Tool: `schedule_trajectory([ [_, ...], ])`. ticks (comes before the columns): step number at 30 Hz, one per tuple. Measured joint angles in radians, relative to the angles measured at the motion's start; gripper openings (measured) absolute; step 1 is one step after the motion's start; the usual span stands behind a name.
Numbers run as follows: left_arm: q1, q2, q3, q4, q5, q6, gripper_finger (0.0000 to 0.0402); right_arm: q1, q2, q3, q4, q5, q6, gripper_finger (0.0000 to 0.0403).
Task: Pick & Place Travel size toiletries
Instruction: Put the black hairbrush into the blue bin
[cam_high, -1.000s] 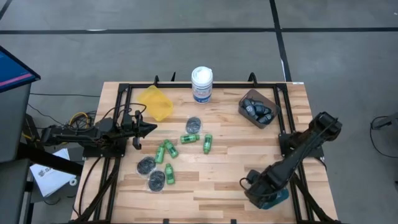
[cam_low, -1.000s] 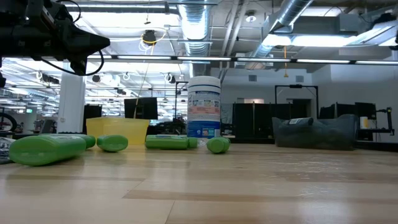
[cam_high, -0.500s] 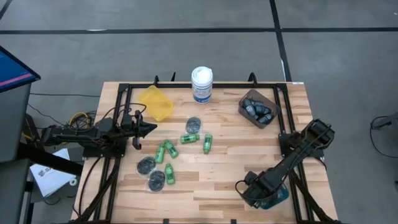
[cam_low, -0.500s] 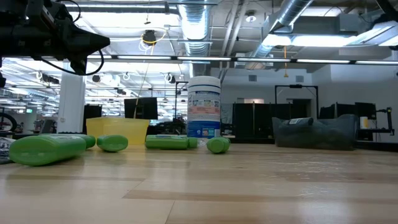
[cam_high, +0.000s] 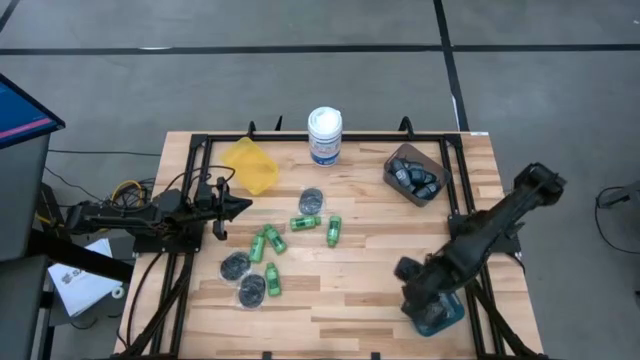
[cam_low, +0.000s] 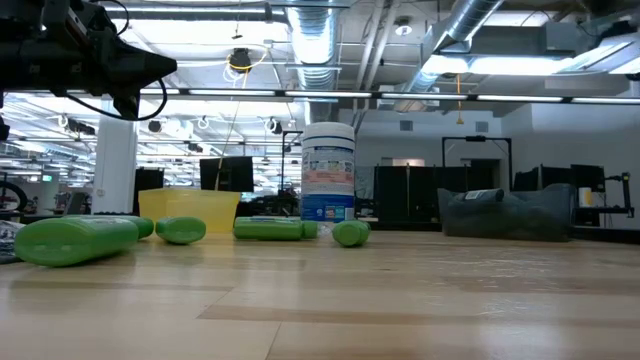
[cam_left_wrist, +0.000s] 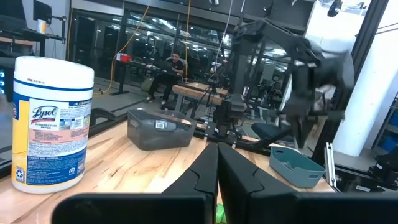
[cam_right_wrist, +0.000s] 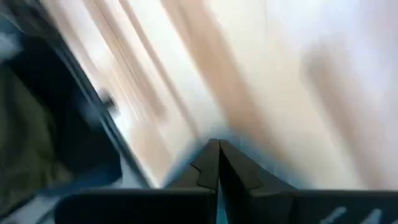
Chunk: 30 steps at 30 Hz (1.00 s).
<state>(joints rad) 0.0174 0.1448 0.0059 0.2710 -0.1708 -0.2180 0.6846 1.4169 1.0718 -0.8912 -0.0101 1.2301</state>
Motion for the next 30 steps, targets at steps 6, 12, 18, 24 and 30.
schedule_trajectory([
  [6, 0.000, 0.000, 0.000, 0.000, 0.000, 0.000, 0.0002, -0.121, -0.043, 0.001, 0.278, 0.279, -0.516, 0.0001],
  [12, 0.000, 0.000, 0.000, 0.000, 0.000, 0.000, 0.0002, -0.294, 0.028, 0.001, 0.492, 0.289, -0.904, 0.0019],
  [18, 0.000, 0.000, 0.000, 0.002, 0.000, 0.000, 0.0002, -0.518, 0.114, 0.001, 0.525, 0.277, -0.992, 0.0108],
  [24, 0.000, 0.000, 0.000, 0.007, 0.000, 0.000, 0.0002, -0.733, 0.221, 0.001, 0.632, 0.276, -0.964, 0.0230],
  [30, 0.000, 0.000, 0.000, 0.008, 0.000, 0.000, 0.0002, -0.845, 0.349, 0.001, 0.755, 0.271, -0.881, 0.0275],
])
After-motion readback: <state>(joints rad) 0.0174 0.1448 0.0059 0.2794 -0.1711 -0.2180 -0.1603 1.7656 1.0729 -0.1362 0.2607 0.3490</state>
